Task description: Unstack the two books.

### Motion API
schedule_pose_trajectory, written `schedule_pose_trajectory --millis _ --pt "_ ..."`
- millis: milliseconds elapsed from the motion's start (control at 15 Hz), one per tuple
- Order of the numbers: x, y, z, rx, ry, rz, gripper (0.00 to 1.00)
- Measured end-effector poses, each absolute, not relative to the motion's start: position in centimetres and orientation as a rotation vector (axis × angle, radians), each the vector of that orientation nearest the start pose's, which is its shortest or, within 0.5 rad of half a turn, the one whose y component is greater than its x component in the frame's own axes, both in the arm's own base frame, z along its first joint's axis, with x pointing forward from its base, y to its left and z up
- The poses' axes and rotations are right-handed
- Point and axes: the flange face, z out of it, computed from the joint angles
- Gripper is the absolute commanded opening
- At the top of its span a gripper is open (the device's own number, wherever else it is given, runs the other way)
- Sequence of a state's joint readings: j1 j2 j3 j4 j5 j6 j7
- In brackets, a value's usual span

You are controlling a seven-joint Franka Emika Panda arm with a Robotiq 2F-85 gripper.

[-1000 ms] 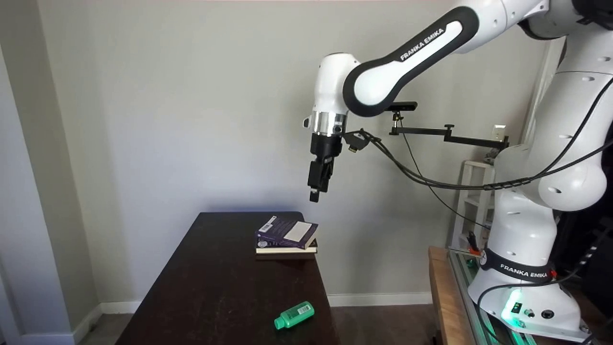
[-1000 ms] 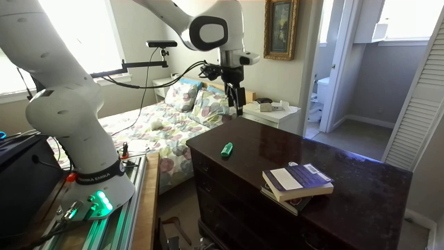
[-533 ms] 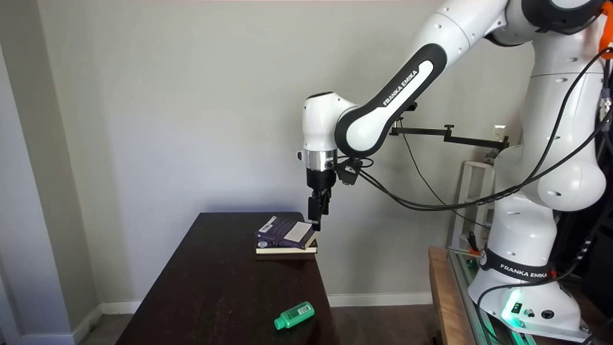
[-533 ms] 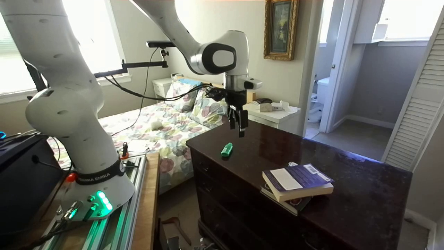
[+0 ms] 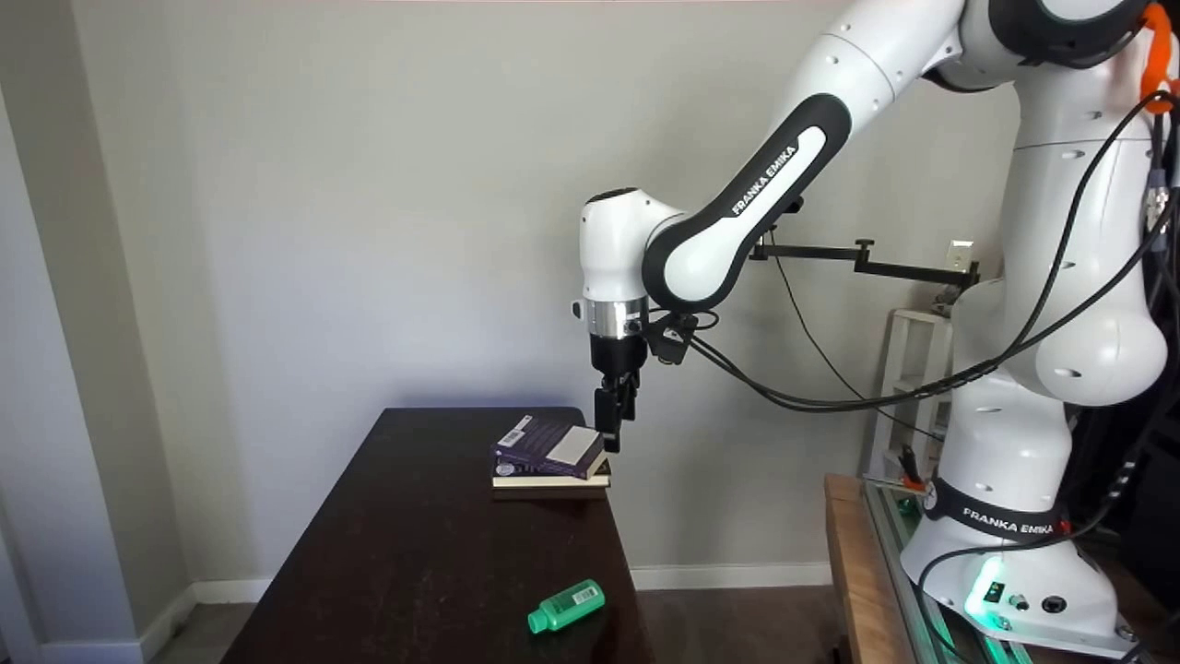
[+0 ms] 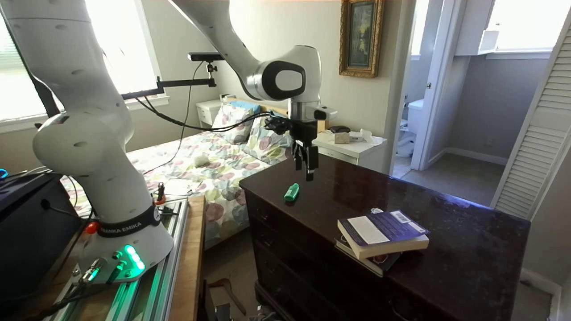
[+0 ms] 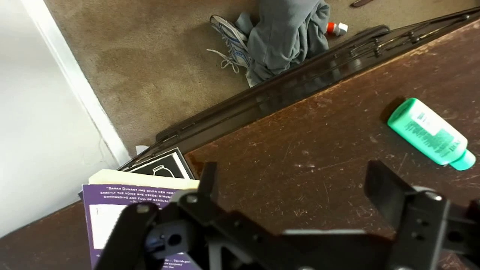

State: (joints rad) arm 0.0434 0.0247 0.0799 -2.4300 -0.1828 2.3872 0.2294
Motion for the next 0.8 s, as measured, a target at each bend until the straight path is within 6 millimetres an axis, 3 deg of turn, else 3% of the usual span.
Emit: schedule_pose_trajectory --millis 467,800 --pt "49.0 4.1 25.3 -3.254 0.222 0.013 1.00" --pt "51.0 2.1 21.1 -3.369 0.231 -0.006 1.00"
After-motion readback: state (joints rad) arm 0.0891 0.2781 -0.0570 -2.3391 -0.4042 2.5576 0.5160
